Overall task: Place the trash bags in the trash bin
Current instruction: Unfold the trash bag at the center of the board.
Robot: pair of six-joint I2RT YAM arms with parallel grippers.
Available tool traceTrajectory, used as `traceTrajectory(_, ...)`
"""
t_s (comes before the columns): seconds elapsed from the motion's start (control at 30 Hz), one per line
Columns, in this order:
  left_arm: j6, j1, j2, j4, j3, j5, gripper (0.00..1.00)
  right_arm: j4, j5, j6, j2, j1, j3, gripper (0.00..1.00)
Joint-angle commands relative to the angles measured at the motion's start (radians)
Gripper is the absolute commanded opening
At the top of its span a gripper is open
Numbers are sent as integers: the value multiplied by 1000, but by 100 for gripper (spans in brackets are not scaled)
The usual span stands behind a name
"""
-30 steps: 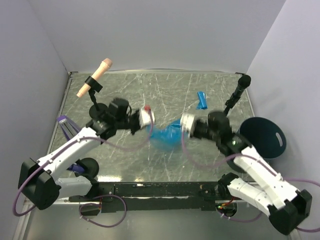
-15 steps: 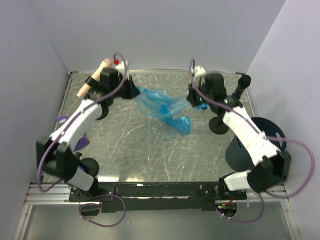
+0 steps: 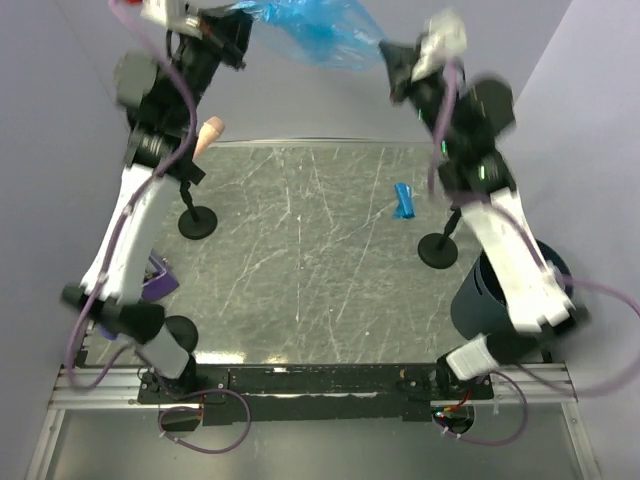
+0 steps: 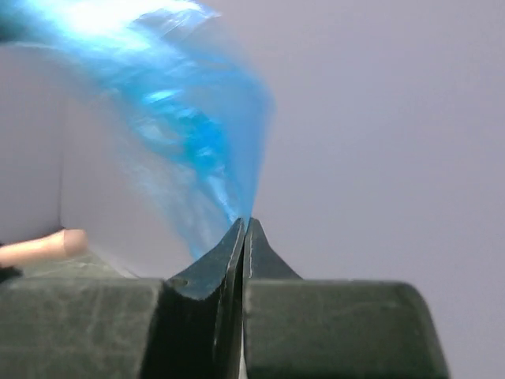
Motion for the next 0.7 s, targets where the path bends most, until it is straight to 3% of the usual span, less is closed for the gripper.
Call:
traceTrajectory(0.0,496,-195,-236,491,-491,-11,11,627,-41,-492,-251,132,-593,0)
traceTrajectory(0.03,665,-232,-293,513,-656,47,14,641,-44,-585,-280,139,-733,4)
traceTrajectory(0.07,837,-262,-350,486,-860,127,8,626,-35,-670,-317,139,-906,6)
traceTrajectory(0.1,1117,-284,-399,390,-1037,220,1,534,-38,-827,-340,139,-1055,0)
traceTrajectory(0.13,1581,-287,-456,151,-1240,302,1,291,-56,-1047,-363,142,-1227,0)
traceTrajectory(0.17,2070,-274,-497,-113,-1419,278,1,114,-60,-1352,-433,142,-1423,0)
traceTrajectory(0.2,2347,-231,-560,-115,-1629,200,1,33,-148,-1529,-597,116,-1577,0)
traceTrajectory(0.23,2310,-205,-641,9,-1754,291,1,-116,-345,-1539,-768,27,-1654,0)
traceTrajectory(0.27,2146,-201,-695,0,-1775,362,1,-262,-460,-1542,-931,-11,-1670,0)
traceTrajectory(0.3,2046,-204,-721,-87,-1737,402,1,-400,-516,-1560,-1036,3,-1682,0)
traceTrajectory(0.37,2000,-215,-706,-288,-1634,446,1,-441,-523,-1432,-1200,60,-1705,0)
traceTrajectory(0.4,1956,-227,-691,-317,-1596,444,1,-431,-488,-1398,-1228,82,-1712,0)
traceTrajectory(0.57,1432,-257,-682,-275,-1488,396,1,-400,-414,-1136,-1174,85,-1599,0)
traceTrajectory(0.67,1031,-257,-648,-284,-1370,336,1,-252,-293,-816,-1053,85,-1490,0)
